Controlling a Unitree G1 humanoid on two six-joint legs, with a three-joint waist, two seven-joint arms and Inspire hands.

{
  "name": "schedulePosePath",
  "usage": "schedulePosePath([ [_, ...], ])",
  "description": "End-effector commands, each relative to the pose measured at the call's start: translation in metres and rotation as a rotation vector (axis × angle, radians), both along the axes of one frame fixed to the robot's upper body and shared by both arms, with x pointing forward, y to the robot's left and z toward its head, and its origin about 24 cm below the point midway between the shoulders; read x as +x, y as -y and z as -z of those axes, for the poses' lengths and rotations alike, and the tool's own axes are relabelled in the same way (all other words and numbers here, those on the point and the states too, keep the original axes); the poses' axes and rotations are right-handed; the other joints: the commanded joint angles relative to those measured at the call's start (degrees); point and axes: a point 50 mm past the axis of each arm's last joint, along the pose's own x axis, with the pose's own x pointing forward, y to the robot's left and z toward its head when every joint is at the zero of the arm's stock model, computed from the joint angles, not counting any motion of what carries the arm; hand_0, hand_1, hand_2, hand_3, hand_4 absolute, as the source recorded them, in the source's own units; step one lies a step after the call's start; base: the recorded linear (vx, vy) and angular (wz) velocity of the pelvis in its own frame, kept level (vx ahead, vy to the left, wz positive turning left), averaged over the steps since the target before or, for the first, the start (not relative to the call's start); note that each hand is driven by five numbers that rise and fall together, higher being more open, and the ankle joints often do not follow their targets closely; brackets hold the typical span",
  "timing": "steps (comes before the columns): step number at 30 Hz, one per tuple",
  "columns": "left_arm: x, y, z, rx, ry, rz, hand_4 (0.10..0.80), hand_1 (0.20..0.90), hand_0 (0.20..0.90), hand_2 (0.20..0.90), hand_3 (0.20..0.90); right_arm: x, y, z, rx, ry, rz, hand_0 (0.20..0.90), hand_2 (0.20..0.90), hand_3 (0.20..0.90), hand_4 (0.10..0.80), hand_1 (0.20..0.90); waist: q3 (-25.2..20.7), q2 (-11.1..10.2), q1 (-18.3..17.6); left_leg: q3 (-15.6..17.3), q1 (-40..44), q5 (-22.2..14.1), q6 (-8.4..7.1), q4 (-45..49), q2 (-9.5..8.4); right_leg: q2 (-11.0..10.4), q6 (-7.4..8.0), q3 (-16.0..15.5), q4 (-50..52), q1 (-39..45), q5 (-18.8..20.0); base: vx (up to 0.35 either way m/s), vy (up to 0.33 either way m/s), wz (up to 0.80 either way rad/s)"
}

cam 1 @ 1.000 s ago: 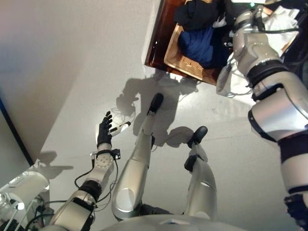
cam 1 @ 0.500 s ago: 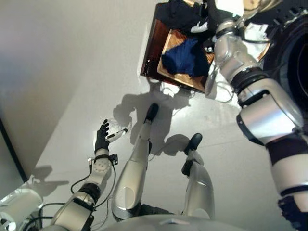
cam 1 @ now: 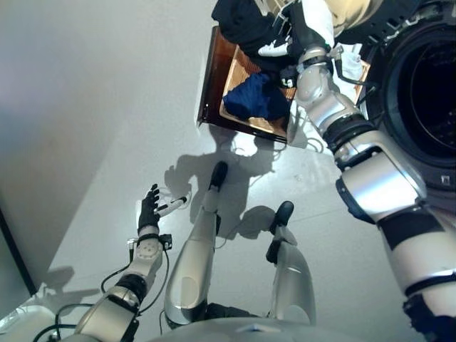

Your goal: Pick up the clothes and place them into the washing machine

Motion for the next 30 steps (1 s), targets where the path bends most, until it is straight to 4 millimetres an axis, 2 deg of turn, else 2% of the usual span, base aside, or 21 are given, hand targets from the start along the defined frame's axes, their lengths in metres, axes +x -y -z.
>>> schedulePosePath([
  [1, -0.019, -0.022, 0.011, 0.053, -0.058, -0.075, 0.8, 0.9, 0.9, 0.9, 0.9, -0.012, -0.021, -0.042, 0.145, 0.218, -0.157, 0.2, 0.2, 0.2, 0.3, 0.2, -2.3, -1.0, -0.6, 3.2, -1.5, -2.7, -1.09, 2.4, -1.35, 1.2, -2.92, 3.0, 3.8, 3.1, -5.9, -0.004, -0.008, -0.05],
  [8, -0.022, -0.022, 0.013, 0.059, -0.072, -0.078, 0.8, 0.9, 0.9, 0.9, 0.9, -0.013, -0.01, -0.029, 0.346, 0.212, -0.173, 0.2, 0.2, 0.2, 0.3, 0.2, -2.9, -0.7, -1.4, 4.0, -0.9, -3.2, -1.05, 3.1, -0.88, 1.4, -3.09, 4.0, 4.2, 3.1, -6.1, -0.002, -0.01, -0.12],
  [12, -0.026, -0.021, 0.016, 0.056, -0.09, -0.081, 0.8, 0.9, 0.9, 0.9, 0.9, -0.015, 0.01, -0.007, 0.632, 0.205, -0.18, 0.2, 0.2, 0.2, 0.3, 0.2, -2.5, -0.1, -2.2, 4.8, 0.0, -3.5, -1.05, 3.4, -0.64, 1.5, -3.41, 4.9, 4.9, 3.3, -6.7, -0.003, -0.01, -0.04],
  [13, -0.026, -0.021, 0.016, 0.056, -0.089, -0.081, 0.8, 0.9, 0.9, 0.9, 0.9, -0.015, 0.01, -0.007, 0.632, 0.206, -0.179, 0.2, 0.2, 0.2, 0.3, 0.2, -2.6, 0.0, -2.1, 4.8, -0.2, -3.4, -1.05, 3.3, -0.57, 1.5, -3.42, 4.9, 4.8, 3.2, -6.5, -0.005, -0.014, -0.13],
  [14, -0.028, -0.019, 0.018, 0.053, -0.098, -0.079, 0.8, 0.9, 0.9, 0.9, 0.9, -0.016, 0.021, 0.003, 0.758, 0.209, -0.173, 0.2, 0.2, 0.2, 0.3, 0.2, -2.3, 0.4, -2.5, 5.1, 0.3, -3.6, -1.07, 3.3, -0.6, 1.5, -3.42, 5.3, 4.9, 3.4, -6.7, -0.01, -0.012, -0.13],
  [17, -0.03, -0.015, 0.02, 0.049, -0.104, -0.061, 0.8, 0.9, 0.9, 0.9, 0.9, -0.019, 0.036, 0.024, 0.98, 0.217, -0.169, 0.2, 0.2, 0.2, 0.3, 0.2, -2.3, 1.4, -2.9, 5.6, 1.0, -3.6, -1.09, 2.9, -0.59, 1.5, -3.45, 5.7, 5.0, 3.5, -6.8, -0.004, -0.011, -0.11],
  [18, -0.03, -0.015, 0.02, 0.049, -0.103, -0.061, 0.8, 0.9, 0.9, 0.9, 0.9, -0.019, 0.036, 0.024, 0.98, 0.218, -0.169, 0.2, 0.2, 0.2, 0.3, 0.2, -2.5, 1.5, -2.9, 5.6, 0.8, -3.4, -1.1, 2.8, -0.5, 1.6, -3.46, 5.6, 4.9, 3.3, -6.6, -0.006, -0.014, -0.08],
  [19, -0.032, -0.014, 0.022, 0.045, -0.115, -0.058, 0.8, 0.9, 0.9, 0.9, 0.9, -0.023, 0.04, 0.035, 1.081, 0.228, -0.186, 0.2, 0.2, 0.2, 0.3, 0.2, -2.5, 2.0, -3.3, 5.8, 1.0, -3.4, -1.07, 2.7, -0.46, 1.5, -3.49, 5.7, 5.0, 3.3, -6.7, -0.001, -0.014, -0.06],
  [23, -0.037, -0.009, 0.026, 0.035, -0.136, -0.045, 0.8, 0.9, 0.9, 0.9, 0.9, -0.028, 0.047, 0.059, 1.308, 0.244, -0.2, 0.2, 0.2, 0.2, 0.3, 0.2, -2.9, 3.1, -3.8, 6.3, 1.7, -3.5, -1.12, 2.8, -0.33, 1.4, -3.62, 6.1, 5.4, 3.5, -6.9, 0.005, -0.012, -0.06],
  [25, -0.038, -0.009, 0.027, 0.029, -0.139, -0.043, 0.8, 0.9, 0.9, 0.9, 0.9, -0.029, 0.048, 0.062, 1.336, 0.24, -0.21, 0.2, 0.2, 0.2, 0.3, 0.2, -3.0, 3.2, -3.9, 6.4, 1.8, -3.6, -1.1, 2.8, -0.3, 1.4, -3.66, 6.3, 5.6, 3.4, -7.0, 0.006, -0.012, -0.15],
  [27, -0.041, -0.004, 0.03, 0.013, -0.151, -0.031, 0.8, 0.9, 0.9, 0.9, 0.9, -0.033, 0.054, 0.08, 1.506, 0.263, -0.205, 0.2, 0.2, 0.2, 0.3, 0.2, -3.2, 3.9, -4.5, 6.8, 2.3, -3.9, -1.11, 2.8, -0.28, 1.4, -3.7, 6.7, 5.7, 3.6, -7.2, 0.012, -0.011, -0.08],
  [30, -0.043, -0.001, 0.032, 0.0, -0.162, -0.024, 0.8, 0.9, 0.9, 0.9, 0.9, -0.037, 0.057, 0.09, 1.598, 0.288, -0.214, 0.2, 0.2, 0.2, 0.3, 0.2, -3.5, 4.7, -5.1, 7.2, 2.7, -4.0, -1.19, 2.9, -0.2, 1.3, -3.78, 7.2, 6.0, 3.5, -7.3, 0.006, 0.001, -0.07],
])
